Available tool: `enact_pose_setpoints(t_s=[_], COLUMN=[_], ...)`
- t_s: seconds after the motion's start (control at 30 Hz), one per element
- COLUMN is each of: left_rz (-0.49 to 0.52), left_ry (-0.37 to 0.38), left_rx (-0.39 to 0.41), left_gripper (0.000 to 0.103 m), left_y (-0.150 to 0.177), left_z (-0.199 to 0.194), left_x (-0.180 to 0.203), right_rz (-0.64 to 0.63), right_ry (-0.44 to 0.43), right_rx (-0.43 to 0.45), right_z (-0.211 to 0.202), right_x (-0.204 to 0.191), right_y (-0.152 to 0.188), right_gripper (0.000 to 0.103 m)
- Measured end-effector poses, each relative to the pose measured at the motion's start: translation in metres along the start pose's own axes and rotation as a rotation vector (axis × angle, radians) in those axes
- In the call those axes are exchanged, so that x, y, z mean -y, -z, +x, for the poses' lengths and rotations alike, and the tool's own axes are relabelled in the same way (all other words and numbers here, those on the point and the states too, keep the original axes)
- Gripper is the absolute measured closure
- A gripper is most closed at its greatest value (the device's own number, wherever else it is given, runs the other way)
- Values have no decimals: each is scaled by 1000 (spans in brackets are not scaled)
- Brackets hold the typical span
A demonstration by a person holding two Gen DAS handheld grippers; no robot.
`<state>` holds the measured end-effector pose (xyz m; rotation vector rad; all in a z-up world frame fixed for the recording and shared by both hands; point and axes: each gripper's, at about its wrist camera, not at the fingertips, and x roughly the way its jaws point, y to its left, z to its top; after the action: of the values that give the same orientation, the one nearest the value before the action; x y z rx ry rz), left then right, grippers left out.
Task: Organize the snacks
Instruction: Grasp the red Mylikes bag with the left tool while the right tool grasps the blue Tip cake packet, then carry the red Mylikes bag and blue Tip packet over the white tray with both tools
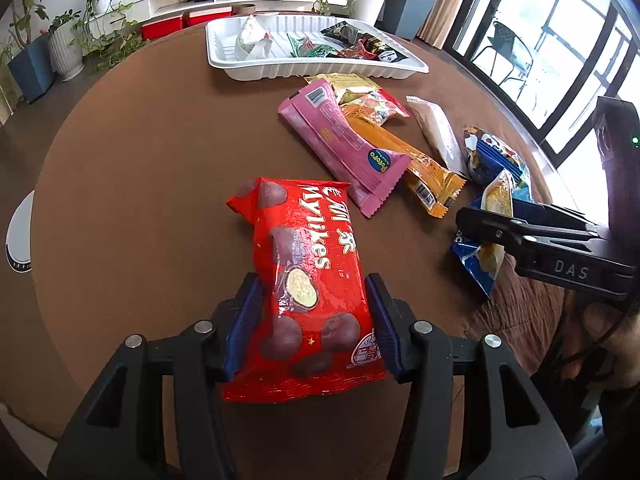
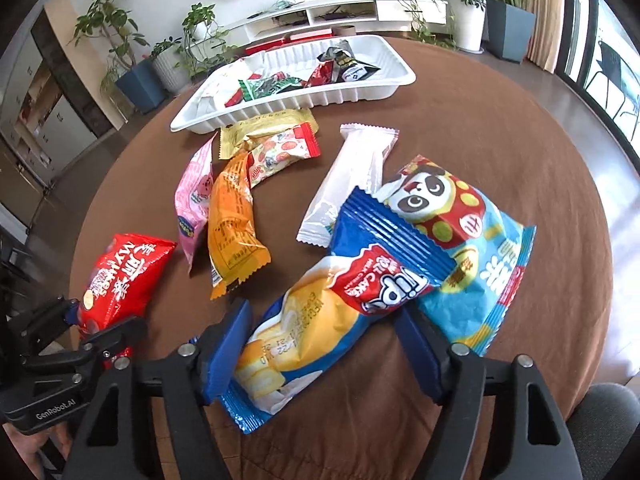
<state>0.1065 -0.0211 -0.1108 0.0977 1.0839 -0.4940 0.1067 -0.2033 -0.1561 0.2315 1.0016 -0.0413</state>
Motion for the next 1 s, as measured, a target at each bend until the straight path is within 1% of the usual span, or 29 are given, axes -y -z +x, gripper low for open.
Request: enact_pose_setpoints(t_s=[0.1, 0.33, 0.43, 0.5, 0.6, 0.83, 0.87, 0.9, 0.93, 1.0], left_rz=[5, 14, 13, 16, 22, 32, 33, 32, 33, 36], left_ry=[1, -2, -1, -3, -9, -18, -18, -18, -18, -16], left_rx=[0, 0, 3, 3, 4, -12, -12, -11, -10, -7], left_gripper=[53, 53, 54, 54, 54, 54, 54, 54, 54, 56], left_y=[2, 2, 2, 3, 3, 3, 3, 3, 3, 3], left_z=[0, 0, 0, -1, -1, 1, 1, 1, 1, 1], left_x=[2, 5, 5, 5, 6, 7, 7, 7, 7, 6], right_rz=[-18, -58, -79, -93, -99, -100, -103, -105, -105, -98], right_ry=[11, 32, 37, 40, 30, 12, 9, 6, -2, -24], right_rx=[-2, -8, -8, -9, -13, -25, -27, -31, -34, -42], right_z=[0, 1, 0, -1, -4, -6, -7, -7, -8, -9], right_x=[0, -6, -8, -8, -7, -7, -7, -7, -7, -6], right_y=[-1, 0, 2, 4, 7, 10, 10, 11, 11, 13], right_gripper=[35, 35, 40, 50, 59, 62, 63, 68, 70, 72])
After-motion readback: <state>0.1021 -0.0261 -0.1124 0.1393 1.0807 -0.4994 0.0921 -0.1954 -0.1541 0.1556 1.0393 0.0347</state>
